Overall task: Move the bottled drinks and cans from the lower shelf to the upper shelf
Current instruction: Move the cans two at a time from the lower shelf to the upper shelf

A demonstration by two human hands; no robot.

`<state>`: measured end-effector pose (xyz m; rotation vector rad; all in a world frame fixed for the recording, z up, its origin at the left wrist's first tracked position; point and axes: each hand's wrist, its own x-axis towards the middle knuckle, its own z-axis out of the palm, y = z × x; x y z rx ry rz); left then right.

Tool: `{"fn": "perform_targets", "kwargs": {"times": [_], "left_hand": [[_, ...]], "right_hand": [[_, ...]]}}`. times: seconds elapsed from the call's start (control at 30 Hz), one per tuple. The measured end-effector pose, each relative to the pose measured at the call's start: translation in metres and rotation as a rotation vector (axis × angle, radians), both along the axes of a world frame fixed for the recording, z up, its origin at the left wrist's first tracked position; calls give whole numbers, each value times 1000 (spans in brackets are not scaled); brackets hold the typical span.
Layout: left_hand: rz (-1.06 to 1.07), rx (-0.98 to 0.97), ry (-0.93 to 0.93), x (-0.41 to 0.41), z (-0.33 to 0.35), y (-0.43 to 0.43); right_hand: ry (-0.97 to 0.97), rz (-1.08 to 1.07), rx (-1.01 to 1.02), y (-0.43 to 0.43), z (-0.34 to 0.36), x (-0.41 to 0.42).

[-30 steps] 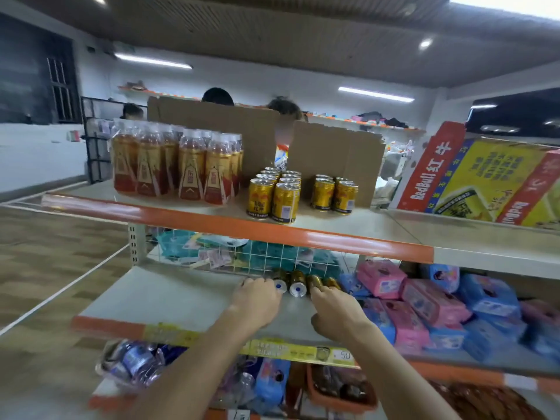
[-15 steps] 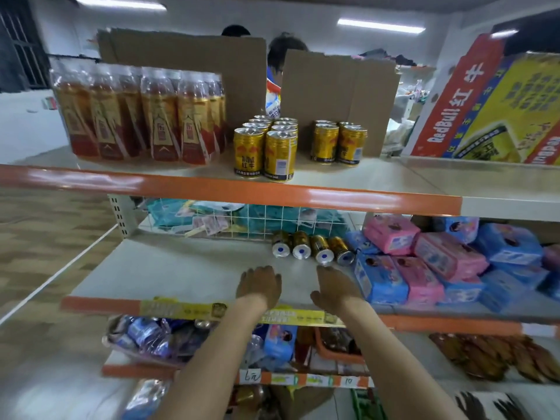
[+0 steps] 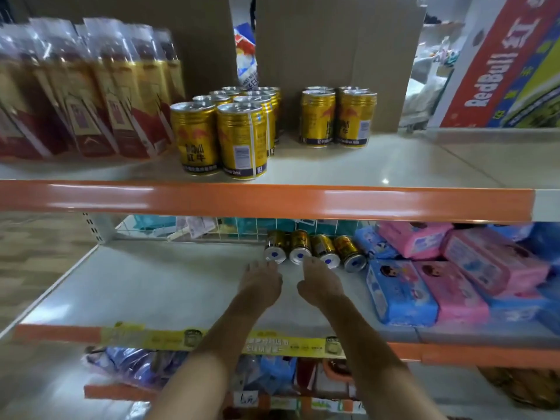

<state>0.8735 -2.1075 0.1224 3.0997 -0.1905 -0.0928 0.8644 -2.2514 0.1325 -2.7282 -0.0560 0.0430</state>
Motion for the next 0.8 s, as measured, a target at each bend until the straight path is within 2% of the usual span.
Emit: {"fn": "perform_targets", "kwargs": {"times": [0.17,0.37,0.57,0.7,0.8], "left_hand": [[6,68,-47,34,-13,2],[33,-87,-51,79,-25,-13],[-15,-156,47,122,-49,-21],[-73,-274,-100,119,-54,-11],[-39,-365,-145,107,-51,1]], "right_hand": [[-59,16,9,-2,-22,28],[-151,78,-29,-7,-41,48],[-234,151,-2,-4,-57,69],[-233,189,-61,1,-63,81],[-235,184,-98,1,-54,90]]}}
